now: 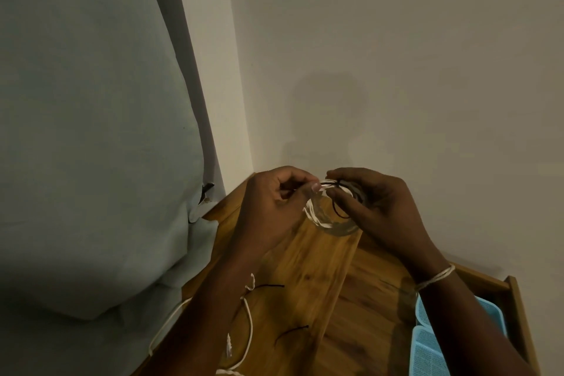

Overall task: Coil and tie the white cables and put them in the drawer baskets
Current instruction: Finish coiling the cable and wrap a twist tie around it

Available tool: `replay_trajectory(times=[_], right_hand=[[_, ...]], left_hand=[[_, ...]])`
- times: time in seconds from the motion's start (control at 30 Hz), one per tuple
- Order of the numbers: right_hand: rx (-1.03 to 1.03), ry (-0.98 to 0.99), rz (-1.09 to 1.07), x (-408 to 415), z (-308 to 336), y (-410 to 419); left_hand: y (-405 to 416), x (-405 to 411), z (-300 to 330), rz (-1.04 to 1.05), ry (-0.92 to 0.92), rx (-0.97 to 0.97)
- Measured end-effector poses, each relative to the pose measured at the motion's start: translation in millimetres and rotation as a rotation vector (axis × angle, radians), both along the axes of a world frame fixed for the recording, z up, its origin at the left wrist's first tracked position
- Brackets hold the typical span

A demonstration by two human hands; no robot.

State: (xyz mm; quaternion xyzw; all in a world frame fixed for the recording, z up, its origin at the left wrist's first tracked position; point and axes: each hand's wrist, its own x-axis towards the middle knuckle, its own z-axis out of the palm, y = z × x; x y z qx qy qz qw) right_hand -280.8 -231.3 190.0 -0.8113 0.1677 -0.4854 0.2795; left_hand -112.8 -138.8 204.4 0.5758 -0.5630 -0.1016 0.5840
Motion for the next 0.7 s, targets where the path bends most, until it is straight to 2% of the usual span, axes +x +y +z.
replay_trajectory(times=[0.23,0.33,0.4,0.53,0.7], right_hand=[[0.148,-0.213,-0.090,-19.2,8.2,-9.1],[0.219,-0.251,-0.112,-20.4,5.7,-9.7],[0.302,-0.278,-0.121,-17.1,3.0,-7.8],[0.475,-0.318,-0.087,-13.1,-4.5,-6.9],[0.581,-0.341,-0.108,-13.9,-9.9,-5.0]], left_hand=[[4.3,4.0,-10.8,0.054,0.281,-0.023],[4.2,2.5,-31.8,0.077,0.432,0.036],[1.8,-5.9,-45.6,0.013,0.536,0.111],[-6.5,-26.0,-59.2,-0.060,0.551,0.186],[-13.6,-36.8,-56.5,-0.153,0.629,0.182]])
